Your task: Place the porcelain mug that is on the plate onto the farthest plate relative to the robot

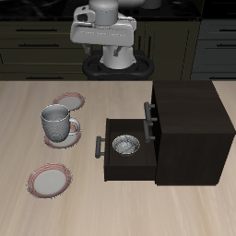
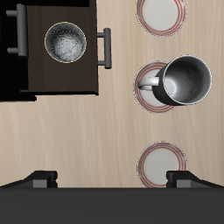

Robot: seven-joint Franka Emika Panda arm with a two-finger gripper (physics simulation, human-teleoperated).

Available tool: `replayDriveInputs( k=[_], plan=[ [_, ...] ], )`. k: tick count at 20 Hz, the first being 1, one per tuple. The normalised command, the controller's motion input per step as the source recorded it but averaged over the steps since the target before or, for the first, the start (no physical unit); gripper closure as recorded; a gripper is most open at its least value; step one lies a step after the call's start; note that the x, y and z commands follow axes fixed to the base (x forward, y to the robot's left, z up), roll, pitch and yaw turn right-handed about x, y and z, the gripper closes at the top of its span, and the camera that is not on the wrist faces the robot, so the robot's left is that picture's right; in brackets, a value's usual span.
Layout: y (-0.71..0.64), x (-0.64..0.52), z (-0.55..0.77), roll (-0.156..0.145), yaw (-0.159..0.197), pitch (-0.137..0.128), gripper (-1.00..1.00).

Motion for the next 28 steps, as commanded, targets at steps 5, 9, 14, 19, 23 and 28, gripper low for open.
replayDriveInputs(
  k=[5, 9, 14, 19, 23, 28],
  plan=[
    [-0.38, 0.17, 0.04, -0.002, -0.025, -0.003, -1.0],
    [-0.29, 0.14, 0.0, 0.051, 0.03, -0.007, -1.0],
    [-0.34, 0.15, 0.0, 0.04, 0.043, -0.022, -1.0],
    [-0.52, 0.13, 0.03, -0.054, -0.022, -0.003, -1.0],
    [-0.44, 0.03, 0.06, -0.023, -0.009, -0.017, -1.0],
    [-0.52, 0.12, 0.05, -0.018, -0.03, -0.015, -1.0]
  ],
)
